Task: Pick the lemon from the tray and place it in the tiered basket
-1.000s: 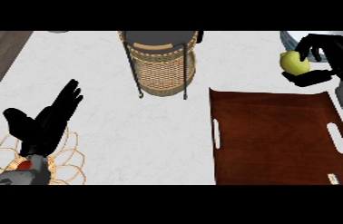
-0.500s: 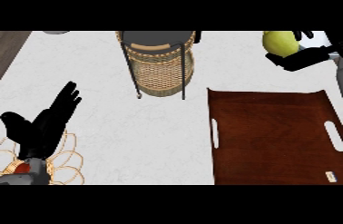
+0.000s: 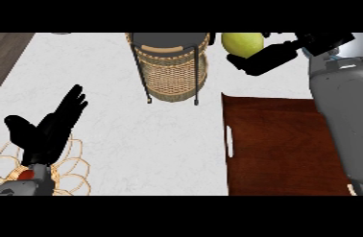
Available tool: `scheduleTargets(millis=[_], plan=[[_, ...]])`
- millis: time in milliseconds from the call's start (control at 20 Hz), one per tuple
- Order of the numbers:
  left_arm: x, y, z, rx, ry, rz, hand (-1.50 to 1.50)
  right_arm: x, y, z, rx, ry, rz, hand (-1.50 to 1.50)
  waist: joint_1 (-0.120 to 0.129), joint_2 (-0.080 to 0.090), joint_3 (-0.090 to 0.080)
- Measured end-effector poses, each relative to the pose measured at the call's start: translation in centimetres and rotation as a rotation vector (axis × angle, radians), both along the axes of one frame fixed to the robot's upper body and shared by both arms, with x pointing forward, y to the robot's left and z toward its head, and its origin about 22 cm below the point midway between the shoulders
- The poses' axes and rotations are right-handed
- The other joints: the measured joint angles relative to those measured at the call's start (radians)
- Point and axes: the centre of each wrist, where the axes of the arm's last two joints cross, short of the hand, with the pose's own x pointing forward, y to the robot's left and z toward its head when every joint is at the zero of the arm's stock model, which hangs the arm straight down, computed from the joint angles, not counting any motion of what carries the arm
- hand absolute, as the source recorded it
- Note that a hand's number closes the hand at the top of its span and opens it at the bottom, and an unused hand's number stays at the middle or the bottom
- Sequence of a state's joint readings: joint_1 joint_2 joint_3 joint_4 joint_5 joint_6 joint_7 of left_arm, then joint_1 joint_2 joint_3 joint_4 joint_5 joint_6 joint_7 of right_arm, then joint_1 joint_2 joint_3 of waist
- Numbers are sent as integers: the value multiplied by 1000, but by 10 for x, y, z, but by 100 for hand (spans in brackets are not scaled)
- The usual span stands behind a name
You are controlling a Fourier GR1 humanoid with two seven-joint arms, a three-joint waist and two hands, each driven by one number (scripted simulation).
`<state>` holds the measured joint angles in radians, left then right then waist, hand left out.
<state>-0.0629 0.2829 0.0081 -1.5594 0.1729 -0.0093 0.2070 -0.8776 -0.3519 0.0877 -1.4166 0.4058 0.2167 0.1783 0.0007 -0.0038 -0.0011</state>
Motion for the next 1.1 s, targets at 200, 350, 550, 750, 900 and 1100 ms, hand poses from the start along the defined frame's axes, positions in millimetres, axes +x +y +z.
scheduleTargets(millis=[200,350,550,750,900,1100], plan=[[1,-1,-2,0,-2,-5,0,0,45,6,1,21,-9,150,6,2,0],[1,1,-4,0,-7,-6,0,4,70,5,-2,46,-15,150,8,3,0],[-1,0,-5,3,-9,-9,0,9,94,3,-22,79,-33,150,10,3,1],[-2,-6,-5,-2,-8,-12,0,19,106,2,-34,110,-52,150,10,0,2],[-2,0,-2,-5,-13,-12,0,24,110,-4,-31,118,-55,150,10,-2,2],[0,-4,1,-4,-15,-14,0,33,119,-14,-42,93,-71,150,11,-4,3]])
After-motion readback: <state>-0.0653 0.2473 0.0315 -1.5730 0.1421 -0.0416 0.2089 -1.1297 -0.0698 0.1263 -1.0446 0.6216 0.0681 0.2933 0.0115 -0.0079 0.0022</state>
